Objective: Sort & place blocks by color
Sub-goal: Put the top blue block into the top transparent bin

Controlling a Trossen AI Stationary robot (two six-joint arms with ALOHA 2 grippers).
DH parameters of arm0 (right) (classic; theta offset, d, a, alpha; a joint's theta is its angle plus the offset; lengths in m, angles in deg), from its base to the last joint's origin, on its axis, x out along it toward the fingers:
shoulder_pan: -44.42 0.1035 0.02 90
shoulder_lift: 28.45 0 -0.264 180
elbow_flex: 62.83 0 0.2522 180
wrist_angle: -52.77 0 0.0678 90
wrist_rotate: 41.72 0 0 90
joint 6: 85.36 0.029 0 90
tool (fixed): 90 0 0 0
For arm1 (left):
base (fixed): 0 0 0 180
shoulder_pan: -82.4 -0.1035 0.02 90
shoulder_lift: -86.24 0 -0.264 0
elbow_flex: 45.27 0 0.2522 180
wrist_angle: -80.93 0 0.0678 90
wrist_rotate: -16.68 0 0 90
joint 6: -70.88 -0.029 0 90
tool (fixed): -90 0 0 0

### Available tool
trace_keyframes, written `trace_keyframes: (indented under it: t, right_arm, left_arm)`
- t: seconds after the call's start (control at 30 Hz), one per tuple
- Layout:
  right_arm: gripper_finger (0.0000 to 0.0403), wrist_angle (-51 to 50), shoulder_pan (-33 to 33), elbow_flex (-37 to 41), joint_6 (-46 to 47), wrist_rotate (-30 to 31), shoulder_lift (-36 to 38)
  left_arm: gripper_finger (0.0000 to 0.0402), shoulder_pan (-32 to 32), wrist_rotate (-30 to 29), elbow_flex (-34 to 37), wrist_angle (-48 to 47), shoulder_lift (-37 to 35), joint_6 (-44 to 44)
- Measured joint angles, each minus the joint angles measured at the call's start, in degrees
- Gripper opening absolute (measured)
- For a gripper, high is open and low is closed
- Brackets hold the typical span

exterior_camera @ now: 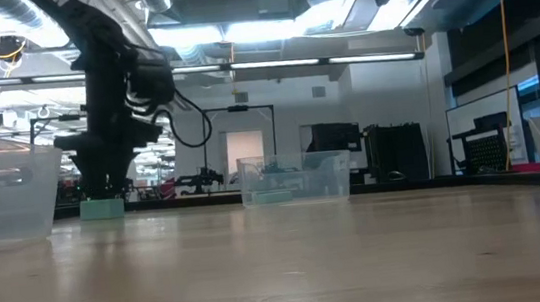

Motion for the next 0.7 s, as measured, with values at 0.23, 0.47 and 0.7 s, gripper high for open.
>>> trace_keyframes:
  t: [0.23, 0.47, 0.7]
  right_arm:
    - [0.0351, 0.0, 0.0, 0.0, 0.0, 0.0, 0.0]
    - [0.0351, 0.1, 0.0, 0.0, 0.0, 0.0, 0.0]
    - [0.0351, 0.1, 0.0, 0.0, 0.6, 0.0, 0.0]
  left_arm:
    - [0.0247, -0.2, 0.4, 0.0, 0.0, 4.2, -3.4]
    - [0.0247, -1.3, -1.1, 0.0, 0.0, 8.7, -3.4]
    - [0.0242, -1.3, -0.4, -0.2, 0.4, 9.6, -6.9]
